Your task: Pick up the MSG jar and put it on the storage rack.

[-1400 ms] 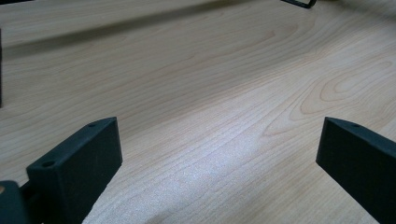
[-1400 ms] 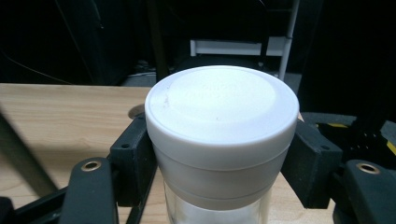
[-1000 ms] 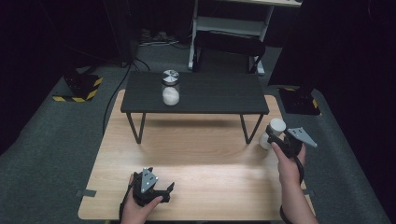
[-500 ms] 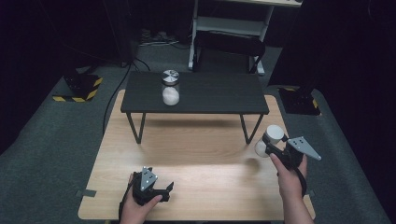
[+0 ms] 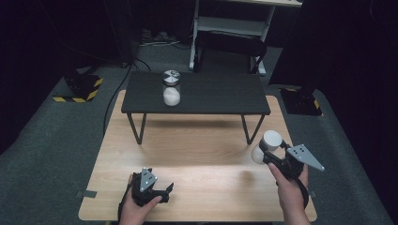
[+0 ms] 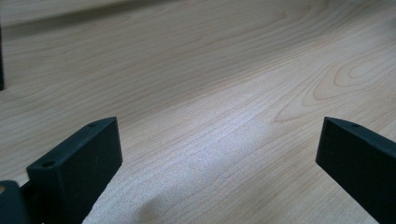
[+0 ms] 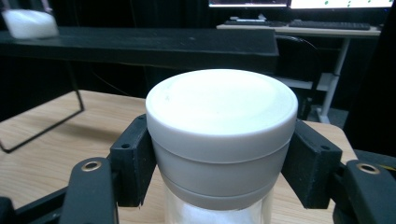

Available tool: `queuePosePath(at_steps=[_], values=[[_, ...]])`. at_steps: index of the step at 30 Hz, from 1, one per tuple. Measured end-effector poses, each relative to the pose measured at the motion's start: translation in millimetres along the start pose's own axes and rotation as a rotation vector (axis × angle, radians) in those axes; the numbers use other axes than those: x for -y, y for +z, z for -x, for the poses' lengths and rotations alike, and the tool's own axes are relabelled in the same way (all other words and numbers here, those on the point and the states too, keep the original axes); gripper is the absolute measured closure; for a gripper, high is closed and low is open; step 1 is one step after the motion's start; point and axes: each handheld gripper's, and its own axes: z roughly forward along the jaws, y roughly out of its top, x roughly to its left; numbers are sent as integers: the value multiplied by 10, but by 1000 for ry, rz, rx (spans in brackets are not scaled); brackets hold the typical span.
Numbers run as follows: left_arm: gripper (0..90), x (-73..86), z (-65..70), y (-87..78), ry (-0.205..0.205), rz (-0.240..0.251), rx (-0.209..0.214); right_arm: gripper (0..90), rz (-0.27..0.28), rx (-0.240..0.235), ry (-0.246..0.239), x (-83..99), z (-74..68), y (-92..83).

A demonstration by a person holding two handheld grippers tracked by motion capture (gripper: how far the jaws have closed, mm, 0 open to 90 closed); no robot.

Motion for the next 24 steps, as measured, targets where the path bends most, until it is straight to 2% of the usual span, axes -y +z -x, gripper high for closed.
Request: queuePosePath(at_steps=[8, 17, 24], values=[[7, -1, 2, -3, 5, -2, 0, 339, 28, -40, -32, -89, -162, -80], [8, 2, -1, -6, 8, -1, 4, 339, 48, -97, -24, -249, -326, -104], [8, -7, 2, -3, 10, -7, 3, 339, 58, -129, -35, -398, -445, -75]])
